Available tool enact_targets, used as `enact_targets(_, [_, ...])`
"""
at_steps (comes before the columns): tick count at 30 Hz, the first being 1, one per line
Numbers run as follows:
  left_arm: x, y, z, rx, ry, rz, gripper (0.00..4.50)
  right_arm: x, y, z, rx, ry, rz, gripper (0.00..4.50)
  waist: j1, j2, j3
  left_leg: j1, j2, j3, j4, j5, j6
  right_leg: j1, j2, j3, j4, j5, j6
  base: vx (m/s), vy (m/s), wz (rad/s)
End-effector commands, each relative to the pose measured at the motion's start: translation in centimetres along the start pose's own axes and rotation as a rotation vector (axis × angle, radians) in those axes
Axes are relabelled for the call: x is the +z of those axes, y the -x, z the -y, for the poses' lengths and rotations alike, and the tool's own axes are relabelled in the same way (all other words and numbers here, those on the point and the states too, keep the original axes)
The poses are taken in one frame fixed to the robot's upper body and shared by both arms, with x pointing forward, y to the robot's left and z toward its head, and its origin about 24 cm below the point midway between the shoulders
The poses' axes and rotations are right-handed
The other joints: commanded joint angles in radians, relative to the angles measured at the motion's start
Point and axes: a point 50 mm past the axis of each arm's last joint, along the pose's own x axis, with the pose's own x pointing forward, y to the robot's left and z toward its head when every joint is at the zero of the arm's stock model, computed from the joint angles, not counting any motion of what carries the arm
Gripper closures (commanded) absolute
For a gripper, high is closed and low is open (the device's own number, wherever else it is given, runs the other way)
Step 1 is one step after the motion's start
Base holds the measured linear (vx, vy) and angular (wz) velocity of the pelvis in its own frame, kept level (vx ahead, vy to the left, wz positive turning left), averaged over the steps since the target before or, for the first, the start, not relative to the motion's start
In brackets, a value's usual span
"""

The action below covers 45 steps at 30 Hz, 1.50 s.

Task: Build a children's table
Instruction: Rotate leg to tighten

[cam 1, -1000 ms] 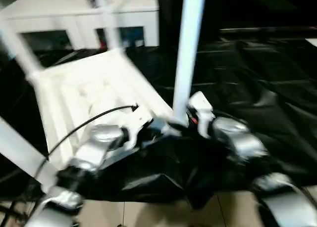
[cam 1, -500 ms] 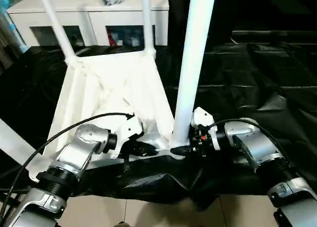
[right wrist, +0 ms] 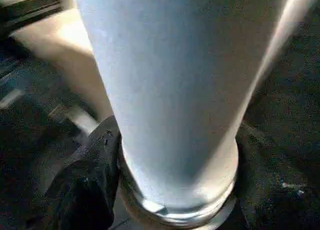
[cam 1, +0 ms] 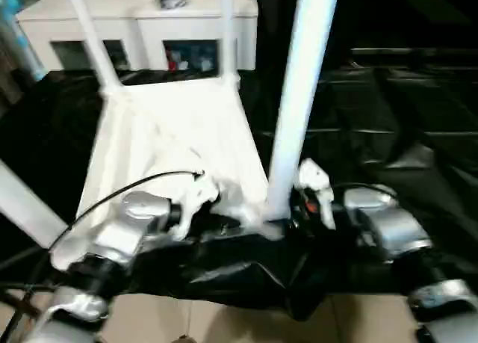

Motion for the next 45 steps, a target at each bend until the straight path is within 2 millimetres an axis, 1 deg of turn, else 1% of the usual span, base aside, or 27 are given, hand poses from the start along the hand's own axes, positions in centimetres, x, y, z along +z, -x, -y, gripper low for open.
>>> enact_targets(1, [2.1,-2.1,0.8,0.027,0.007,0.076,4.50,-1.4,-2.3,-1.6,-0.064,-0.092,-0.063,1.76,-0.006,-0.006,-0.049,0.002,0.005,-0.013,-0.083,-0.393,-0.023,0.037,-0.045,0.020,-0.098,-0.578,-0.105,0.000,0.000,0.00])
enact_targets(2, [2.3,-2.3,0.9,0.031,0.010,0.080,4.50,-1.4,-2.5,-1.7,-0.084,-0.107,-0.065,1.76,-0.009,-0.008,-0.049,0.003,0.003,-0.013,-0.082,-0.400,-0.021,0.036,-0.043,0.017,-0.102,-0.589,-0.097,0.000,0.000,0.00])
enact_targets(3, [2.4,-2.7,1.2,0.026,0.001,0.079,4.50,-1.2,-3.0,-2.0,-0.098,-0.108,-0.058,1.76,-0.009,0.003,-0.051,0.012,0.001,-0.012,-0.078,-0.409,-0.016,0.028,-0.044,0.018,-0.107,-0.596,-0.094,0.000,0.000,0.00])
enact_targets(4, [2.4,-3.0,1.4,0.019,-0.007,0.077,4.50,-1.0,-3.4,-2.4,-0.099,-0.108,-0.046,1.76,-0.014,-0.002,-0.052,0.009,0.001,-0.011,-0.078,-0.405,-0.006,0.029,-0.042,0.021,-0.108,-0.564,-0.101,0.000,0.000,0.00])
enact_targets(5, [2.4,-3.2,1.6,0.015,-0.012,0.076,4.50,-0.9,-3.6,-2.6,-0.098,-0.106,-0.037,1.41,-0.015,-0.003,-0.053,0.009,0.002,-0.011,-0.079,-0.404,-0.004,0.030,-0.040,0.021,-0.104,-0.545,-0.108,0.000,0.000,0.00])
enact_targets(6, [2.5,-3.5,1.9,-0.003,-0.022,0.074,4.50,-0.5,-4.0,-3.2,-0.068,-0.106,-0.015,1.06,-0.017,0.004,-0.054,0.011,0.003,-0.009,-0.080,-0.414,0.003,0.028,-0.038,0.022,-0.104,-0.516,-0.119,0.000,0.000,0.00])
enact_targets(7, [2.5,-3.5,1.9,-0.003,-0.022,0.074,4.50,-0.5,-4.0,-3.2,-0.068,-0.106,-0.015,1.04,-0.017,0.004,-0.054,0.011,0.003,-0.009,-0.080,-0.414,0.003,0.028,-0.038,0.022,-0.104,-0.516,-0.119,0.000,0.000,0.00])
enact_targets(9, [2.6,-3.7,2.4,-0.043,-0.036,0.073,4.50,0.2,-4.4,-4.1,0.020,-0.118,0.027,0.97,-0.017,0.012,-0.056,0.008,0.005,-0.008,-0.081,-0.407,0.009,0.033,-0.036,0.024,-0.096,-0.456,-0.145,0.000,0.000,0.00])
enact_targets(10, [2.6,-3.6,2.3,-0.052,-0.043,0.070,4.50,0.3,-4.3,-4.1,0.044,-0.107,0.028,0.85,-0.017,0.007,-0.058,0.006,0.005,-0.007,-0.081,-0.396,0.014,0.035,-0.035,0.025,-0.093,-0.424,-0.158,0.000,0.000,0.00])
enact_targets(11, [2.6,-3.6,2.3,-0.052,-0.043,0.070,4.50,0.3,-4.3,-4.1,0.045,-0.106,0.028,0.62,-0.016,0.007,-0.058,0.005,0.005,-0.006,-0.082,-0.388,0.017,0.037,-0.035,0.025,-0.091,-0.410,-0.164,0.000,0.000,0.00])
enact_targets(13, [2.4,-3.0,2.2,-0.091,-0.068,0.060,4.50,0.4,-3.4,-3.8,0.119,-0.018,0.016,0.56,-0.013,0.008,-0.060,0.004,0.006,-0.006,-0.082,-0.375,0.025,0.041,-0.034,0.025,-0.088,-0.383,-0.175,0.000,0.000,0.00])
enact_targets(17, [1.8,-1.5,2.1,-0.191,-0.121,0.039,4.50,0.3,-0.8,-3.4,0.342,0.107,-0.007,0.56,0.001,0.006,-0.067,-0.001,0.011,0.000,-0.075,-0.284,0.060,0.051,-0.036,0.027,-0.076,-0.263,-0.212,0.000,0.000,0.00])
enact_targets(19, [1.5,-0.8,1.9,-0.234,-0.129,0.023,4.50,0.1,0.6,-3.1,0.430,0.137,-0.031,0.56,0.017,0.004,-0.069,-0.002,0.014,0.005,-0.071,-0.238,0.080,0.052,-0.035,0.028,-0.070,-0.205,-0.228,0.000,0.000,0.00])
enact_targets(20, [1.3,-0.5,1.8,-0.247,-0.135,0.014,4.50,-0.1,1.0,-2.9,0.456,0.144,-0.047,0.56,0.024,0.004,-0.070,-0.001,0.016,0.008,-0.069,-0.210,0.091,0.050,-0.036,0.028,-0.063,-0.164,-0.251,0.000,0.000,0.00])
enact_targets(23, [0.9,0.1,1.6,-0.274,-0.139,-0.006,4.50,-0.3,2.0,-2.6,0.512,0.158,-0.079,0.56,0.038,0.004,-0.068,0.005,0.018,0.009,-0.070,-0.216,0.086,0.048,-0.038,0.029,-0.063,-0.182,-0.257,0.000,0.000,0.00])
enact_targets(25, [0.5,0.9,1.2,-0.311,-0.134,-0.030,4.50,-0.4,2.6,-2.4,0.561,0.159,-0.106,0.56,0.040,0.000,-0.065,0.004,0.018,0.007,-0.075,-0.254,0.070,0.049,-0.038,0.029,-0.067,-0.243,-0.242,0.000,0.000,0.00])
enact_targets(26, [0.4,1.0,1.2,-0.314,-0.134,-0.031,4.50,-0.4,2.7,-2.4,0.564,0.159,-0.108,0.56,0.040,0.001,-0.064,0.005,0.018,0.006,-0.076,-0.262,0.067,0.049,-0.038,0.029,-0.068,-0.258,-0.237,0.000,0.000,0.00])
enact_targets(27, [0.3,1.4,1.2,-0.341,-0.134,-0.036,4.50,-0.4,2.8,-2.4,0.580,0.157,-0.118,0.81,0.040,0.000,-0.062,0.006,0.019,0.006,-0.077,-0.273,0.062,0.047,-0.039,0.031,-0.071,-0.281,-0.230,0.000,0.000,0.00])
enact_targets(28, [0.3,1.6,1.2,-0.354,-0.133,-0.037,4.50,-0.4,2.9,-2.4,0.586,0.158,-0.121,0.81,0.041,0.000,-0.062,0.006,0.019,0.005,-0.078,-0.279,0.055,0.046,-0.040,0.031,-0.071,-0.294,-0.224,0.000,0.000,0.00])
enact_targets(29, [0.2,1.9,1.2,-0.380,-0.133,-0.047,4.50,-0.4,2.8,-2.6,0.600,0.171,-0.129,0.88,0.039,-0.008,-0.062,0.005,0.019,0.006,-0.079,-0.279,0.055,0.046,-0.039,0.031,-0.072,-0.299,-0.222,0.000,0.000,0.00])
enact_targets(30, [0.2,2.0,1.2,-0.387,-0.134,-0.053,4.50,-0.5,2.7,-2.7,0.608,0.178,-0.135,0.93,0.040,-0.003,-0.061,0.005,0.020,0.004,-0.080,-0.281,0.049,0.045,-0.041,0.031,-0.070,-0.312,-0.218,0.000,0.000,0.00])
enact_targets(33, [0.2,2.0,1.2,-0.381,-0.133,-0.048,4.50,-0.6,2.6,-3.0,0.620,0.187,-0.142,1.18,0.039,-0.007,-0.062,0.005,0.020,0.004,-0.079,-0.266,0.043,0.045,-0.041,0.033,-0.068,-0.290,-0.221,0.000,0.000,0.00])
enact_targets(39, [0.2,1.8,1.4,-0.379,-0.129,-0.038,4.50,-0.9,2.3,-3.6,0.638,0.183,-0.147,1.61,0.041,-0.006,-0.063,0.003,0.018,0.006,-0.077,-0.239,0.050,0.048,-0.041,0.033,-0.066,-0.259,-0.228,0.000,0.000,0.00])
enact_targets(41, [0.1,1.7,1.2,-0.339,-0.122,-0.037,4.50,-1.0,2.2,-3.7,0.621,0.178,-0.134,1.67,0.041,-0.005,-0.062,0.004,0.018,0.006,-0.077,-0.242,0.050,0.047,-0.040,0.033,-0.068,-0.265,-0.225,0.000,0.000,0.00])
enact_targets(43, [0.2,1.3,1.0,-0.279,-0.107,-0.033,4.50,-1.0,1.9,-3.7,0.586,0.162,-0.106,1.69,0.040,-0.005,-0.058,0.006,0.018,0.006,-0.080,-0.274,0.041,0.044,-0.040,0.032,-0.073,-0.314,-0.215,0.000,0.000,0.00])
enact_targets(44, [0.2,1.2,1.0,-0.264,-0.102,-0.028,4.50,-1.0,1.7,-3.6,0.551,0.151,-0.095,1.70,0.040,-0.001,-0.056,0.008,0.018,0.005,-0.081,-0.289,0.037,0.043,-0.041,0.032,-0.076,-0.343,-0.209,0.000,0.000,0.00])
enact_targets(45, [0.4,0.6,1.0,-0.210,-0.080,-0.010,4.50,-1.0,0.8,-3.2,0.420,0.108,-0.059,1.70,0.033,-0.002,-0.051,0.006,0.017,0.004,-0.084,-0.321,0.023,0.039,-0.042,0.033,-0.081,-0.401,-0.194,0.000,0.000,0.00])
